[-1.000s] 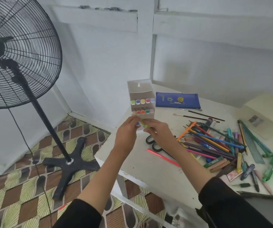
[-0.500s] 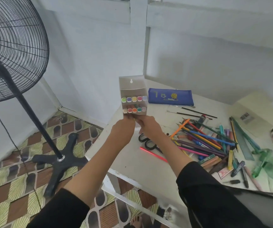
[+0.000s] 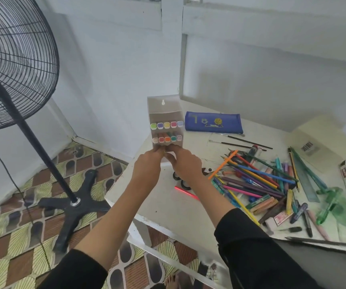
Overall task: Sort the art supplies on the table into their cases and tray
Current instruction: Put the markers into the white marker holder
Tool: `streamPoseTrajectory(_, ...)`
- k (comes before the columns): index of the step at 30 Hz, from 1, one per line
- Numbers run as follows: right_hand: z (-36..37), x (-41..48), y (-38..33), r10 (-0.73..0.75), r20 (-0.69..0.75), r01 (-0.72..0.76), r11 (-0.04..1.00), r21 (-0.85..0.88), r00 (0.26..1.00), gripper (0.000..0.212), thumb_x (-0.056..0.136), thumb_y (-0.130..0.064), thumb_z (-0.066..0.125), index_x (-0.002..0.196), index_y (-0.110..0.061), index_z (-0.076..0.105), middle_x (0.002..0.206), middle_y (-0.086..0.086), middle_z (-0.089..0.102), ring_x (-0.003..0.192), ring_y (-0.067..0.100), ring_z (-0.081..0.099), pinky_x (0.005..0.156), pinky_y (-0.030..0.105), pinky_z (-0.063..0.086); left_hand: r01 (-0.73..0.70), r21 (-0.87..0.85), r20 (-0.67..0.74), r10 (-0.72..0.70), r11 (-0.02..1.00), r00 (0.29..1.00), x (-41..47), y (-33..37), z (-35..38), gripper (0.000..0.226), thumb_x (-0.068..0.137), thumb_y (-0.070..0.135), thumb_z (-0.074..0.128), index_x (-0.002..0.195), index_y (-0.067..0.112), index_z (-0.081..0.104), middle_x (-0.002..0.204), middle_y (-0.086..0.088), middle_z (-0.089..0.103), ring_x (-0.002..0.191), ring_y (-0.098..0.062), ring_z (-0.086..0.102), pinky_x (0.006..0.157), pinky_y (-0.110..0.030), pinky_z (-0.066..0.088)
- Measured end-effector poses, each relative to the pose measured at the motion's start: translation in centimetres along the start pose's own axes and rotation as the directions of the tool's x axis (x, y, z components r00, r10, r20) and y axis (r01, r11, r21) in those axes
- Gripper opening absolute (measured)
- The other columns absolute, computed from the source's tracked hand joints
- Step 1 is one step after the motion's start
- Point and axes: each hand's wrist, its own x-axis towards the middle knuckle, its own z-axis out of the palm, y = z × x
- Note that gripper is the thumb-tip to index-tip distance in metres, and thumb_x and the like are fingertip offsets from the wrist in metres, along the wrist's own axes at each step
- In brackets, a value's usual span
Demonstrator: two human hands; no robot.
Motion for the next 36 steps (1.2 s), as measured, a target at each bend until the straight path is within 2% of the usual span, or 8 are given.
streamPoseTrajectory(5,0.1,-0.5,0.6,-0.150,0.048,0.146,0.986,0.077,0.988,0.039,0.100,-0.033,0.039,0.136,-0.019,0.042,0.133,0.002,0.054,0.100,0.028,0.063,0.080,0.035,0.048,-0.089,-0.051,-0.184,0.078,0.995,0.980,-1.0,-0.3,1.2,0.056,0.083,-0.009,0.062,0.134,0.012,0.053,0.129,-0.009,0.061,0.074,-0.031,0.067,0.062,-0.036,0.055)
streamPoseTrajectory(9,-1.3,-2.8,2.8,-0.289,0.002,0.287,0.952,0.111,0.957,0.038,0.098,-0.025,0.045,0.136,-0.019,0.045,0.145,-0.009,0.038,0.091,0.023,0.062,0.071,0.028,0.046,-0.288,0.018,-0.477,0.262,0.957,0.839,-2.3,0.5,3.4,0.038,0.072,-0.011,0.064,0.107,0.005,0.069,0.106,-0.011,0.071,0.070,-0.029,0.063,0.040,-0.029,0.050)
streamPoseTrajectory(12,-2.9,-6.0,6.6,-0.265,-0.228,0.304,0.939,0.159,0.937,0.026,0.095,-0.020,0.046,0.117,-0.015,0.060,0.128,-0.003,0.052,0.090,0.012,0.058,0.070,0.029,0.051,-0.414,0.004,-0.499,0.361,0.910,0.788,-2.9,2.8,5.1,0.036,0.087,0.001,0.039,0.105,0.008,0.070,0.106,-0.008,0.068,0.078,-0.026,0.059,0.047,-0.028,0.048)
streamPoseTrajectory(15,-4.8,-9.0,11.5,-0.156,-0.338,0.233,0.952,0.199,0.928,0.017,0.089,-0.002,0.056,0.101,-0.008,0.066,0.111,-0.001,0.054,0.096,0.010,0.055,0.079,0.029,0.050,-0.507,-0.061,-0.481,0.420,0.860,0.769,-3.1,5.3,6.8,0.037,0.081,0.000,0.040,0.100,0.007,0.070,0.099,-0.006,0.065,0.084,-0.023,0.053,0.059,-0.028,0.049)
streamPoseTrajectory(19,-7.6,-11.9,15.8,-0.089,-0.193,0.080,0.995,-0.053,0.977,0.025,0.077,0.001,0.069,0.079,-0.024,0.070,0.114,-0.004,0.055,0.106,0.020,0.051,0.063,0.025,0.046,-0.612,-0.133,-0.303,0.555,0.780,0.774,-3.1,8.1,9.6,0.039,0.076,0.005,0.043,0.104,0.012,0.069,0.110,-0.007,0.064,0.099,-0.024,0.054,0.073,-0.037,0.051)
streamPoseTrajectory(25,-7.2,-12.4,16.1,-0.171,0.050,0.177,0.927,-0.332,0.984,0.021,0.068,-0.020,0.080,0.082,-0.034,0.074,0.130,-0.002,0.053,0.106,0.024,0.051,0.057,0.031,0.052,-0.618,-0.090,-0.141,0.605,0.781,0.784,-3.6,9.4,11.6,0.039,0.081,0.023,0.045,0.116,0.028,0.062,0.129,-0.001,0.054,0.120,-0.022,0.043,0.093,-0.038,0.031)
streamPoseTrajectory(31,-7.0,-12.1,15.7,-0.269,-0.043,0.236,0.902,-0.361,0.962,0.031,0.054,-0.010,0.088,0.075,-0.025,0.071,0.118,0.005,0.059,0.098,0.021,0.050,0.062,0.029,0.053,-0.565,-0.065,-0.142,0.553,0.823,0.821,-3.8,9.3,12.0,0.026,0.085,0.029,0.046,0.104,0.028,0.064,0.134,0.000,0.052,0.123,-0.020,0.041,0.093,-0.042,0.034)
streamPoseTrajectory(36,-7.7,-12.7,16.0,-0.354,-0.225,0.288,0.916,-0.281,0.908,0.029,0.068,0.004,0.075,0.086,-0.015,0.064,0.103,0.003,0.061,0.092,0.017,0.048,0.070,0.032,0.046,-0.566,-0.051,-0.133,0.556,0.823,0.820,-3.5,9.1,12.3,0.027,0.091,0.039,0.045,0.107,0.031,0.066,0.147,0.000,0.042,0.135,-0.021,0.037,0.096,-0.039,0.029)
